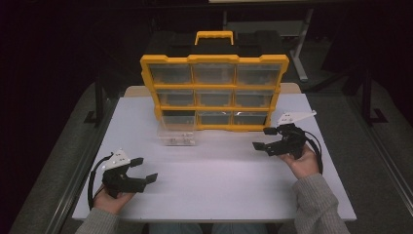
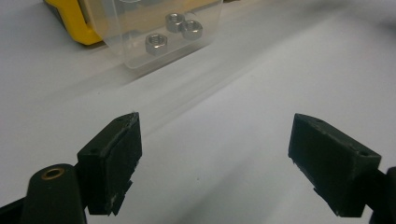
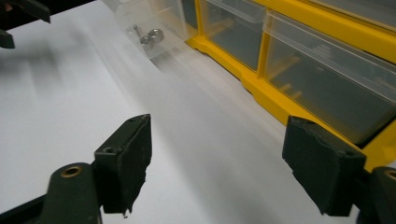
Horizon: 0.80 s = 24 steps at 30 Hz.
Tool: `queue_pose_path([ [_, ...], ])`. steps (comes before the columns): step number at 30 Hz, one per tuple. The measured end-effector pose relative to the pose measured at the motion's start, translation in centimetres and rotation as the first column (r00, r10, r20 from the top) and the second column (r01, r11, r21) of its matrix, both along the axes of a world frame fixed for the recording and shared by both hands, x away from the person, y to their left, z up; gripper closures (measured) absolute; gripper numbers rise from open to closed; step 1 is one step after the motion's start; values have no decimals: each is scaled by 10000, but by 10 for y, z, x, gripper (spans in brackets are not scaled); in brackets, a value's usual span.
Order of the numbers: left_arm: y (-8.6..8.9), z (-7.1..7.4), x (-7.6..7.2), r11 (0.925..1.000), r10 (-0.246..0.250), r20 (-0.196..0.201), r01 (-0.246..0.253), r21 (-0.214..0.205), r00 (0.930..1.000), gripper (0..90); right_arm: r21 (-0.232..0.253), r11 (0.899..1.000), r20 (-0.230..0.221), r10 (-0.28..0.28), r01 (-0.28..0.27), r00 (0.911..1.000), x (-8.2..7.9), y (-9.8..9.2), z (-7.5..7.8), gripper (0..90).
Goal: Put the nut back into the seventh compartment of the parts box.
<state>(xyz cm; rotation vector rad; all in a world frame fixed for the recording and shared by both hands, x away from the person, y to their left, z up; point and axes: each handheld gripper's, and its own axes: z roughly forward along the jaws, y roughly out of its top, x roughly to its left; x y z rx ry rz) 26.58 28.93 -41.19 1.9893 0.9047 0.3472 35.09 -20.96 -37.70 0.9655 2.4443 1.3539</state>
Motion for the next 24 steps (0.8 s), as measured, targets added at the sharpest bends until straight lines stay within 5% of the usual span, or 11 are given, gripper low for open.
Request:
queue_pose_path([
  [24, 4, -1, 0, 9999, 6, -77, -7, -122, 10000, 170, -166, 9977, 216, -655, 658, 9976, -25, -26, -16, 182],
])
